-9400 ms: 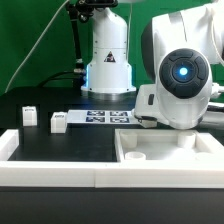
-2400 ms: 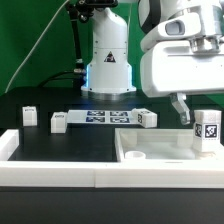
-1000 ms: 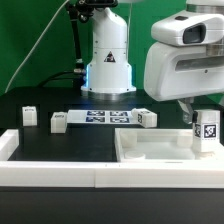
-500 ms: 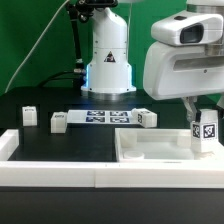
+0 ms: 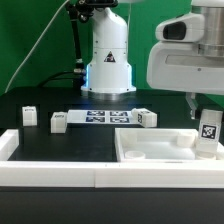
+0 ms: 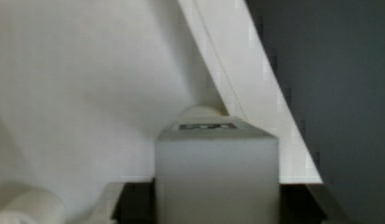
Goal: Assemble one leg
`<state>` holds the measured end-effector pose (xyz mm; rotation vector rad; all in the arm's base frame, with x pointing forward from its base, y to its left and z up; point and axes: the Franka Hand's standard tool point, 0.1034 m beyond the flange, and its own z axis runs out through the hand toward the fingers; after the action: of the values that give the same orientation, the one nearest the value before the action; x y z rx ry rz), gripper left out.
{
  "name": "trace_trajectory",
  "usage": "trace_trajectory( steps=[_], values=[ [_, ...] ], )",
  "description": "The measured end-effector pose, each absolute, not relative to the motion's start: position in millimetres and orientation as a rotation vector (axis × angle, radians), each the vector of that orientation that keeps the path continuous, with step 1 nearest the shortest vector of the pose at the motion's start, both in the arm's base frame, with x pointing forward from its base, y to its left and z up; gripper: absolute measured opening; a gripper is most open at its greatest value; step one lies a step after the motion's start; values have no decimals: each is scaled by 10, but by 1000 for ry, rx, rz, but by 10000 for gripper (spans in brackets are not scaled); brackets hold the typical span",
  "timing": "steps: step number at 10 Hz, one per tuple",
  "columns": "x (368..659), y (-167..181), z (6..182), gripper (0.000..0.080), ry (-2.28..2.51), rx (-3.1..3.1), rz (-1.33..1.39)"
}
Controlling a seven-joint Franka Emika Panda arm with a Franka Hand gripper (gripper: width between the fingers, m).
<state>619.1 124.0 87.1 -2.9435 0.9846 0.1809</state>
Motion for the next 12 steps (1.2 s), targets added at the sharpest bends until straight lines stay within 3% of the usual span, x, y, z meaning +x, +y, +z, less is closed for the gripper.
trace_trajectory(
  steps=[4,6,7,12],
  values=[
    [6186,1254,876,292,1206,-2857,222],
    [6186,1241,875,531,1029,-2919,220],
    [6181,1268,876,612,958,-2941,217],
    [6204,1254,878,649,73,-3088,167]
  ],
)
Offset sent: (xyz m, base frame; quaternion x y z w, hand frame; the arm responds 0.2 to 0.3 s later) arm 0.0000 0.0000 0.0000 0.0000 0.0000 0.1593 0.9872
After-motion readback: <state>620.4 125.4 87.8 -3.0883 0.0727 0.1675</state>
